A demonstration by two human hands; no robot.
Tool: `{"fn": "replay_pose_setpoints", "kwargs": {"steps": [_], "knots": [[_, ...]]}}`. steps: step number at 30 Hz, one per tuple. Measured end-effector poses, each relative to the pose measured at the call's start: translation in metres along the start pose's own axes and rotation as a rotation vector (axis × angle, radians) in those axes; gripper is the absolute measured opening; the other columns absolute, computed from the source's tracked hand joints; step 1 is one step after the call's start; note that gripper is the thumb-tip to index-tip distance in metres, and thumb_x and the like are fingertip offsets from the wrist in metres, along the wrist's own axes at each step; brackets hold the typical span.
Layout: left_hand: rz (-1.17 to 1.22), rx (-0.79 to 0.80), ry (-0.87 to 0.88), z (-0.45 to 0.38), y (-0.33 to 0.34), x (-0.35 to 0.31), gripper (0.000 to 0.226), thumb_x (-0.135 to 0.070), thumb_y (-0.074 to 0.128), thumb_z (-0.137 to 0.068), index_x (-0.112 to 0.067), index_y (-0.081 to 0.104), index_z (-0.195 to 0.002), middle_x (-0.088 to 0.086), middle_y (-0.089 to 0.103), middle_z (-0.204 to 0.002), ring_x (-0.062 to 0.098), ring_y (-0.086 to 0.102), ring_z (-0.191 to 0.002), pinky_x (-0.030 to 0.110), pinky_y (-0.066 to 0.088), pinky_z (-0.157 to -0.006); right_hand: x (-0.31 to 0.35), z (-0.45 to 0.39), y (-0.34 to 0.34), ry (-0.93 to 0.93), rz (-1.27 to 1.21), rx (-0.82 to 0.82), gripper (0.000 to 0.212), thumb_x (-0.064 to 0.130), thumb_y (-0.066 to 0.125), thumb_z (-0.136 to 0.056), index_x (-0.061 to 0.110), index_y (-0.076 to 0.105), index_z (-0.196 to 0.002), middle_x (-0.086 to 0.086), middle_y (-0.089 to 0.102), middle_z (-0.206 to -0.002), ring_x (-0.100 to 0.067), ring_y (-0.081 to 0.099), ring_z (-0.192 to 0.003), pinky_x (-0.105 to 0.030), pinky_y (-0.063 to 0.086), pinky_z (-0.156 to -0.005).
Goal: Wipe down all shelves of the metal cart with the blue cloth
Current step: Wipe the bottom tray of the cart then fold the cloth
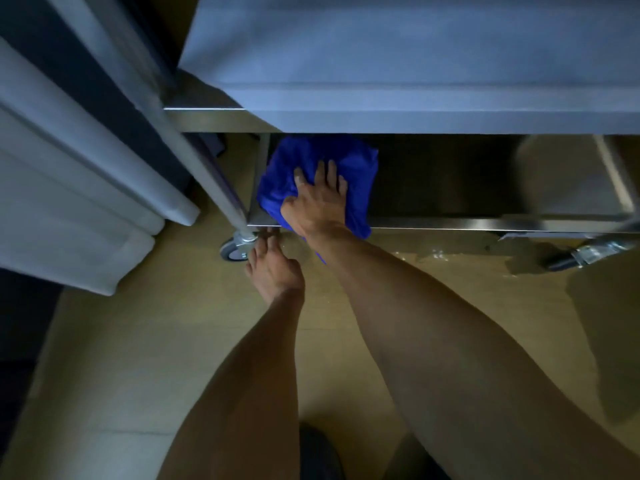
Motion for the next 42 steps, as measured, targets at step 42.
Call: {"fn": "replay_pose_setpoints", "kwargs": {"steps": [42], "knots": [[0.061,0.035,-0.167,0.070,0.050,-0.158,0.042,-0.035,0.045,-0.096,-0.001,0.063,-0.114,0.027,0.064,-0.113,0.043,0.061,-0.106,0.047,0.048,-0.086,-0.406,0.043,-0.116,0.758,0.089,-0.056,0.071,0.048,0.028,-0.098,0.016,0.008,-0.159,-0.027,0.001,-0.163,-0.050,0.003,-0.148,-0.059,0.006,-0.119]]}}
Point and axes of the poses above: each hand's wrist, its own z-axis away from the middle knuckle, its own y-axis out of the palm, x = y × z, the point moved 1 cm from there along -z, towards the middle knuckle
